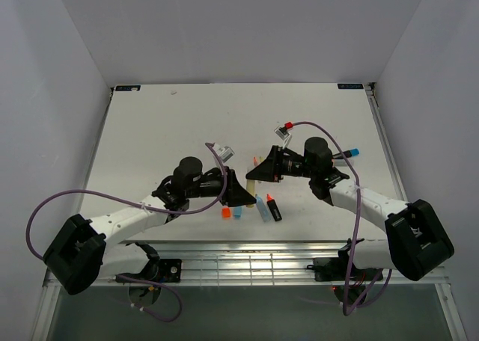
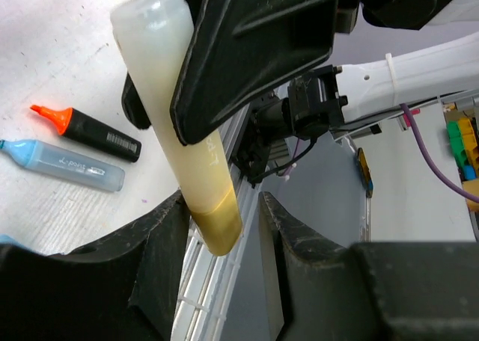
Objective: Open the pen caps
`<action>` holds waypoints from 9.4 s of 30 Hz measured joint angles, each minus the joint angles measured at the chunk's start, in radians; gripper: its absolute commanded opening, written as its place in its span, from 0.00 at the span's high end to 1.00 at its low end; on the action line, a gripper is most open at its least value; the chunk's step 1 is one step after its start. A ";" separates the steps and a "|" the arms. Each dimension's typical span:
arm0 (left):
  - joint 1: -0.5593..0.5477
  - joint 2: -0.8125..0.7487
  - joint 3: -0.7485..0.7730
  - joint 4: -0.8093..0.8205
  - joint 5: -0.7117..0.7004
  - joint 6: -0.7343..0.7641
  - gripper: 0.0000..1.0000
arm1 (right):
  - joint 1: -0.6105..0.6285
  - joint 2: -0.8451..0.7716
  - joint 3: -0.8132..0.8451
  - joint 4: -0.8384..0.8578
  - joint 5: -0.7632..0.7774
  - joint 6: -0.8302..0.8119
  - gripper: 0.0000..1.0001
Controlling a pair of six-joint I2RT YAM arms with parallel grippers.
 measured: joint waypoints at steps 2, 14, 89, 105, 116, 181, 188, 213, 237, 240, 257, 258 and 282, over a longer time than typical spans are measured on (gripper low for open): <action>0.000 0.000 -0.017 0.014 0.010 -0.014 0.50 | 0.000 0.003 -0.007 0.029 0.000 0.011 0.92; 0.000 0.014 -0.056 0.073 0.056 -0.064 0.56 | 0.000 0.010 -0.037 0.134 0.019 0.072 0.92; 0.097 -0.091 0.048 -0.568 -0.481 0.024 1.00 | -0.255 -0.063 0.136 -0.648 0.194 -0.330 0.92; 0.103 -0.092 -0.145 -0.645 -0.594 -0.039 1.00 | -0.256 0.040 0.043 -0.925 0.261 -0.584 0.92; 0.103 -0.051 -0.199 -0.453 -0.476 -0.069 0.73 | -0.256 0.113 -0.032 -0.822 0.252 -0.585 0.92; 0.103 -0.318 -0.078 -0.525 -0.499 -0.039 0.19 | -0.668 0.496 0.742 -1.071 0.789 -0.475 0.33; 0.103 -0.318 -0.074 -0.498 -0.468 -0.019 0.19 | -0.700 0.569 0.761 -1.082 0.841 -0.439 0.34; 0.103 -0.274 -0.082 -0.463 -0.442 -0.003 0.19 | -0.761 0.656 0.740 -1.022 0.914 -0.336 0.35; 0.103 -0.232 -0.082 -0.441 -0.443 0.007 0.19 | -0.771 0.721 0.768 -0.974 0.911 -0.305 0.87; 0.103 -0.231 -0.082 -0.440 -0.444 0.008 0.19 | -0.770 0.723 0.768 -0.969 0.900 -0.302 0.92; 0.103 -0.228 -0.082 -0.441 -0.469 0.005 0.19 | -0.740 0.734 0.788 -0.907 0.758 -0.204 0.92; 0.103 -0.228 -0.082 -0.441 -0.469 0.004 0.19 | -0.737 0.728 0.782 -0.894 0.749 -0.204 0.92; 0.103 -0.298 -0.016 -0.365 -0.310 -0.142 0.15 | -0.406 0.067 0.383 -0.812 0.546 -0.324 0.92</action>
